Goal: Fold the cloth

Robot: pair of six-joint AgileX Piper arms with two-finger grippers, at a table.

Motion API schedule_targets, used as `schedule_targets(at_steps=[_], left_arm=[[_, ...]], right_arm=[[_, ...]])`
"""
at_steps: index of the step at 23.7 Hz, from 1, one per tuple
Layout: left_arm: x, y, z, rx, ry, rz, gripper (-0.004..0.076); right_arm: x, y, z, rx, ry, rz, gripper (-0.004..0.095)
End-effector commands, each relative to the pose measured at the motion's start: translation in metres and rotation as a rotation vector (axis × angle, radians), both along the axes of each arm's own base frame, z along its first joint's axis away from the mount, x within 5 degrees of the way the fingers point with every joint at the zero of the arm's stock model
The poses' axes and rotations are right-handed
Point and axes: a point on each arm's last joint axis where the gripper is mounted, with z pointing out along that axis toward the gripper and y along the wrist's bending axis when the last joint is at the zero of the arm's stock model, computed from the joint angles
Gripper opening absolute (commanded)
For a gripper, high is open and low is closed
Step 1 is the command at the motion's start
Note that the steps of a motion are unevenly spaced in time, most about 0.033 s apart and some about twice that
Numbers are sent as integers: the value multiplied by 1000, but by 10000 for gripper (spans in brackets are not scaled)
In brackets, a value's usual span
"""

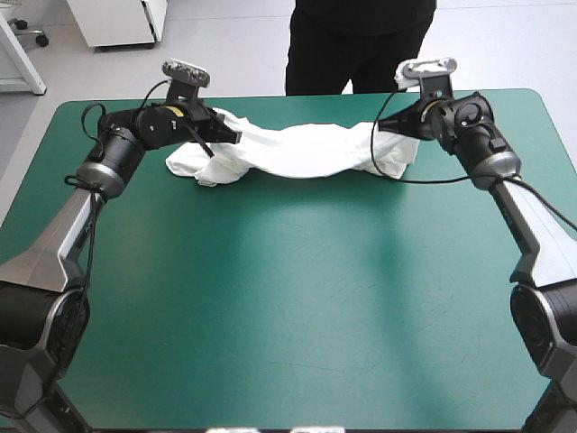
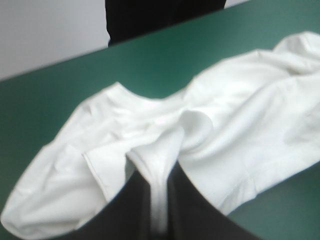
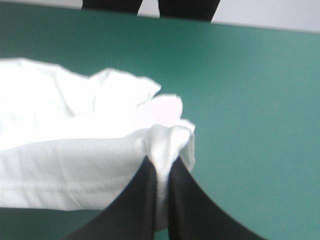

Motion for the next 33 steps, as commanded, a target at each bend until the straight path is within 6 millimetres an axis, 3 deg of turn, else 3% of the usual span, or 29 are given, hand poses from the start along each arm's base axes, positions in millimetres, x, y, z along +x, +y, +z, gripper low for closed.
schedule_targets(at_steps=[1, 7, 15, 21, 24, 26, 33], left_arm=[[-22, 5, 17, -36, 0, 12, -9], [-51, 9, -19, -9, 189, 4, -9], [-113, 22, -64, -7, 364, 30, -9], [-173, 32, -77, 20, 549, -12, -9], [-193, 35, -78, 23, 593, -21, -9], [-216, 39, -80, 28, 647, -36, -9], [-274, 51, -86, 15, 734, -19, -9]], right_arm=[[-17, -2, 8, 23, 4, 39, -17], [-38, 0, -30, 49, 189, 69, -17], [-97, 3, -58, 56, 310, 116, -17], [-166, 10, -71, 84, 393, 144, -17], [-190, 7, -73, 97, 428, 131, -17], [-213, 2, -74, 99, 447, 136, -17], [-265, -14, -73, 138, 504, 141, -17]])
